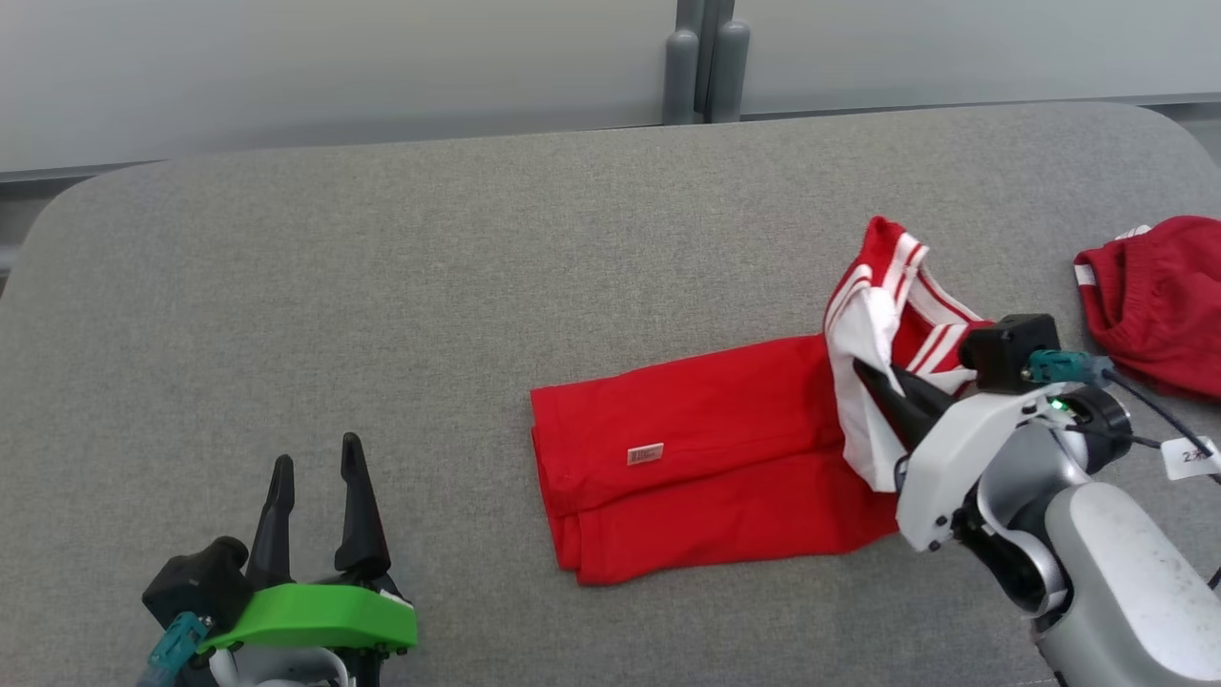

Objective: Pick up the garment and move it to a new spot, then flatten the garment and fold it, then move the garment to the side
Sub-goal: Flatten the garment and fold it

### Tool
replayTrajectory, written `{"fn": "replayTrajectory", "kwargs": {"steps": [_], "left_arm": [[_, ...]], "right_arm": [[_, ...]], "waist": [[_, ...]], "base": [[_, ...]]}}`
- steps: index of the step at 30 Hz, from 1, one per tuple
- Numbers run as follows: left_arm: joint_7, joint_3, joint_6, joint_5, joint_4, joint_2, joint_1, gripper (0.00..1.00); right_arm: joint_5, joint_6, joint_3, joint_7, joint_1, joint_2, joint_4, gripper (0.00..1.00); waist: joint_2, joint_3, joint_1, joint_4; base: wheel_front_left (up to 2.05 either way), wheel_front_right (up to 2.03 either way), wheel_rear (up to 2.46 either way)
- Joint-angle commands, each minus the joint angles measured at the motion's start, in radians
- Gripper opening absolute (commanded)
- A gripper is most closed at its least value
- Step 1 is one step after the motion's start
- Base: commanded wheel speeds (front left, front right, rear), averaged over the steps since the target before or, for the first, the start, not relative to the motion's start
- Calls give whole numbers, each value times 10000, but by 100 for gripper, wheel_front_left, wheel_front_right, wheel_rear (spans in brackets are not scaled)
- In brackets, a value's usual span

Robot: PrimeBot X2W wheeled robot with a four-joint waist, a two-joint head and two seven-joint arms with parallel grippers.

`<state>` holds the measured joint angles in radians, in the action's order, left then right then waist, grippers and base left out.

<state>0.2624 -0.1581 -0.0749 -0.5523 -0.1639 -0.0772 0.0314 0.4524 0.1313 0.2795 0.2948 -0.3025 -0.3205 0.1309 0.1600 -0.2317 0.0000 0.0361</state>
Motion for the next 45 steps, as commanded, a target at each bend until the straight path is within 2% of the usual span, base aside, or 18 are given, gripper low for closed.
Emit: {"fn": "replayTrajectory", "kwargs": {"steps": [1,6,11,22,34,45], "left_arm": [[27,9,44,7,1,8,-65,100],[27,-55,51,0,-31,32,-88,100],[26,-166,57,-9,-45,56,-24,100],[22,-501,141,-79,-232,135,217,100],[28,-815,199,-168,-548,192,345,100],[28,-924,193,-116,-632,216,340,100]], "right_arm": [[-105,-11,162,58,181,140,-196,0],[-189,-11,853,175,237,647,-461,0],[-295,-9,1468,39,-21,1145,-41,0],[-571,-6,2143,-615,-1027,2318,2594,0],[-399,-6,2923,-1380,-2070,2690,5510,0],[814,-6,4263,-1880,-2629,2700,6418,0]], "waist": [[0,69,0,92],[0,170,0,264],[0,245,0,511],[0,289,0,1144],[0,433,0,1723],[0,542,0,1881]], "base": [[0,0,0],[0,0,0],[0,0,0],[0,0,0],[0,0,0],[0,0,0]]}}
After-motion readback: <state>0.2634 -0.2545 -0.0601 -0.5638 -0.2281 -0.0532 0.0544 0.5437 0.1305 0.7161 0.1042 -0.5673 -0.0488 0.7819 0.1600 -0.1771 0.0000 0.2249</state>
